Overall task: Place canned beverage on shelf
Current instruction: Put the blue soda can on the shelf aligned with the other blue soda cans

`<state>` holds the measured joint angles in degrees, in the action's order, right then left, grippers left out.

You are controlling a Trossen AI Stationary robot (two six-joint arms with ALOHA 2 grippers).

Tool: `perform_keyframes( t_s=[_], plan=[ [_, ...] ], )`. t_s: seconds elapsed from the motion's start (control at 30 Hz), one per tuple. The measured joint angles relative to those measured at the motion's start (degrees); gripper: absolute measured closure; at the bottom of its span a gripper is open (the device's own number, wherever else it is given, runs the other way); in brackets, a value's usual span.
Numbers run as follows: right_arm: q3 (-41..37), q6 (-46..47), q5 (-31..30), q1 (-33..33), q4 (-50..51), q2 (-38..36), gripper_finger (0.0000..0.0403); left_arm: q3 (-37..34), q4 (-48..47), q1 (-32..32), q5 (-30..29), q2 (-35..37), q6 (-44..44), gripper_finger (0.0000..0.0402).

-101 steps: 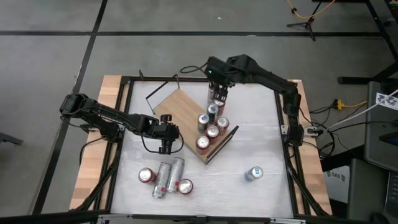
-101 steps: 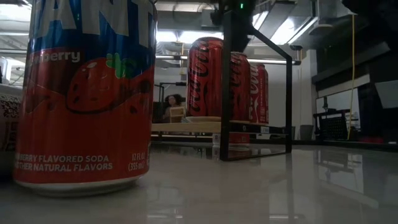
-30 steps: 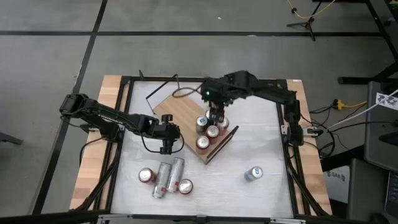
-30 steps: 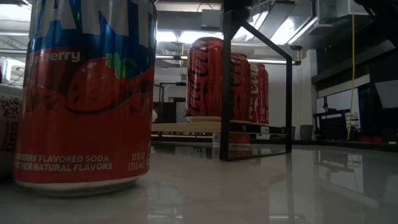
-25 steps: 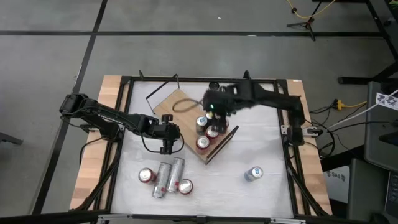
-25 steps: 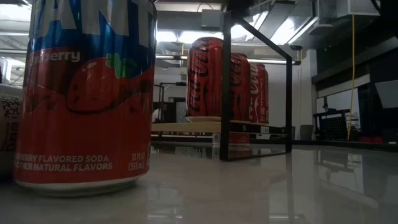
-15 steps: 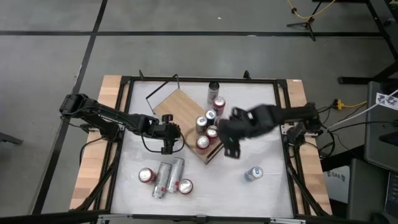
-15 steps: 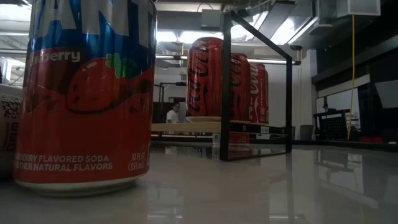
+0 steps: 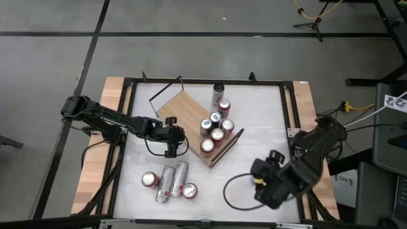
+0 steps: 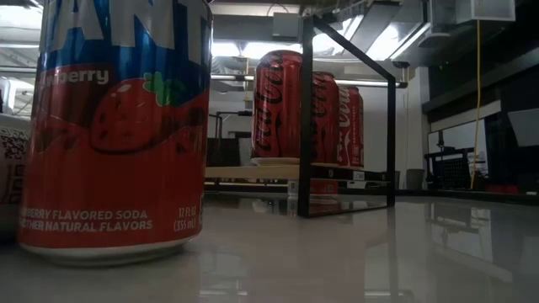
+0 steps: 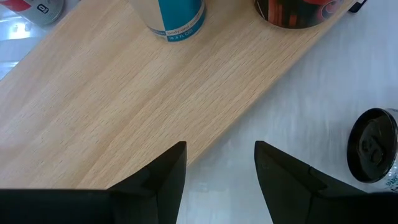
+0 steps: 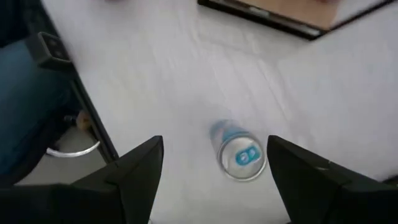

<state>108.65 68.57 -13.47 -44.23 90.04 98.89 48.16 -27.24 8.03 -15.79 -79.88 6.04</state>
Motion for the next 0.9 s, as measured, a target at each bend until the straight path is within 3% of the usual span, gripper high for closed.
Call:
perform_keyframes(
  t_s=[0.27,0.9],
  plan=[
    [-7.41,11.52,0.31,-4.74,-0.06,0.08,0.0125,0.00,0.01,0.00,0.00,0.00,0.00,0.0221],
    [-14.67,16.70,2.58,0.90,-0.11,0.07,0.0125,0.02,0.35,0.00,0.02,0.00,-0.01,0.0221]
  ],
)
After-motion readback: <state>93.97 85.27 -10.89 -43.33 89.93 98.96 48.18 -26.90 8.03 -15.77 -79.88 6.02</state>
